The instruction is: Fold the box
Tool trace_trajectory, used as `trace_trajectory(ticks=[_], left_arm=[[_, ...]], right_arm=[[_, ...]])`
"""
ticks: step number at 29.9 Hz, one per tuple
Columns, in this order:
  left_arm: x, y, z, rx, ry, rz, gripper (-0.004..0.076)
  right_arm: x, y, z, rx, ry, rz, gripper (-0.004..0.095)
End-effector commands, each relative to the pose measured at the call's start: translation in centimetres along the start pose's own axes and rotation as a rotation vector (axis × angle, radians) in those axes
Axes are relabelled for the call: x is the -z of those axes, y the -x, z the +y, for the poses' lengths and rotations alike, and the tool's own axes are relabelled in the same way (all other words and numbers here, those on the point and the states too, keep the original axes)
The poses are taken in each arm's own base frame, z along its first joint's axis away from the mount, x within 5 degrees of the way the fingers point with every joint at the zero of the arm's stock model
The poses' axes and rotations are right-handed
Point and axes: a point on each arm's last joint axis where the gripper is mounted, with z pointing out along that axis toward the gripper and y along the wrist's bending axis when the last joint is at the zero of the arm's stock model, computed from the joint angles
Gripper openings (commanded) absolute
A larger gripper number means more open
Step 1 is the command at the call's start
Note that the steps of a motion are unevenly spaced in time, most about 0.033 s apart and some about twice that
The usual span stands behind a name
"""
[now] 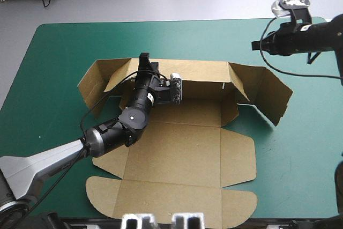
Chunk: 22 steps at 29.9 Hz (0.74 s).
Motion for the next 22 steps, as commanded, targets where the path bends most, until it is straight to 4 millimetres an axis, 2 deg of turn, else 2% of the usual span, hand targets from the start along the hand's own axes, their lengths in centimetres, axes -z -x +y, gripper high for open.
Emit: trace_trajectory(ticks=[1,4,7,13,18,22], left_arm=[[1.2,-0.2,2.5,0.002,0.111,0.006,-0.001],[1.2,-0.2,2.5,0.002,0.111,0.006,-0.001],[1.2,-0.2,2.5,0.002,0.111,0.006,-0.001],[1.2,-0.3,2.6,0.003,0.118,0.02,-0.001],[1.3,-0.6,2.7,0.004,0.131,0.045,-0.001],[1.3,-0.6,2.7,0.004,0.131,0.045,-0.001]], right_arm=[[-1.1,1.5,0.0,0.005,0.075,-0.006,-0.0019],[-3.4,0.8,-1.0,-0.002,0.104,0.11,-0.0019],[-4.7,-0.2,-2.0,0.007,0.077,0.205,-0.0019],[-5.0,-1.6,-2.4,0.021,0.048,0.265,-0.0019],[-5.5,-4.0,-0.9,0.042,0.228,0.262,-0.0019],[-5.0,-5.8,-0.2,0.063,0.262,0.28,-0.0019]])
